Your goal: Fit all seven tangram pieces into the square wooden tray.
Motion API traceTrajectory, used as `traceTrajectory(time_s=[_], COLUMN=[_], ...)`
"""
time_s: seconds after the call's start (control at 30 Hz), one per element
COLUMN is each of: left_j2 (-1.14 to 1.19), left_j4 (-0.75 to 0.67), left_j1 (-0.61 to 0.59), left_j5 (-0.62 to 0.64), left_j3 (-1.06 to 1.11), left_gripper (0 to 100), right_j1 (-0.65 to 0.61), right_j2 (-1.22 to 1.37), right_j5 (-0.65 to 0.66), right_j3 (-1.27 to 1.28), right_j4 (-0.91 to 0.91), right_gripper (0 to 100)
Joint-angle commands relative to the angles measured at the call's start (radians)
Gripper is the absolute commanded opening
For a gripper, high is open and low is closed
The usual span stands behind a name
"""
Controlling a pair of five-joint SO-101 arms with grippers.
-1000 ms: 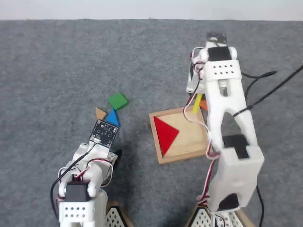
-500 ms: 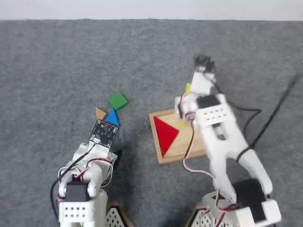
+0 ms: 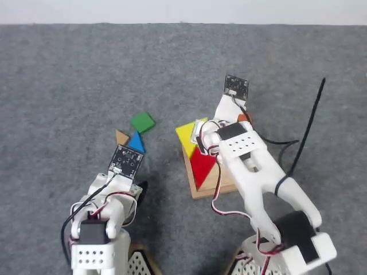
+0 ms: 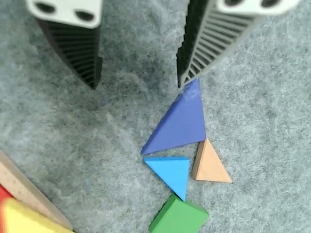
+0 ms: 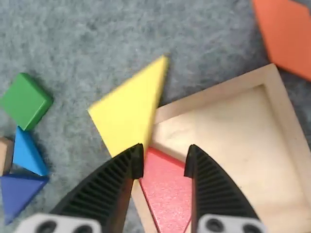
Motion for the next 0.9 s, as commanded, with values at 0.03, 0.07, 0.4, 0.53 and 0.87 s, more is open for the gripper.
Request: traceTrajectory(time_s=[0.03,0.07,0.4,0.53,0.87], left_j2=[-0.021,-0.021,-0.021,-0.021,-0.021], left_j4=[0.009,0.009,0.009,0.009,0.009], left_j1=[0.003,0.003,0.003,0.003,0.032], left_j5=[0.008,0.008,0.008,0.008,0.008], left_j3=[-0.005,-0.005,-0.005,-0.005,-0.005], left_gripper=[24,24,24,24,24], right_j1=[0.019,0.018,0.031,0.162,0.550], right_j2=[-0.010,-0.012,0.041,-0.012,-0.435], right_j5=[-0.002,0.002,0.331,0.463,0.760], right_j3=[-0.014,-0.020,-0.170,-0.158,0.253], right_j4=[-0.025,-0.027,0.062,0.191,0.131], right_gripper=[14.7,14.7,1.2,0.7,0.6])
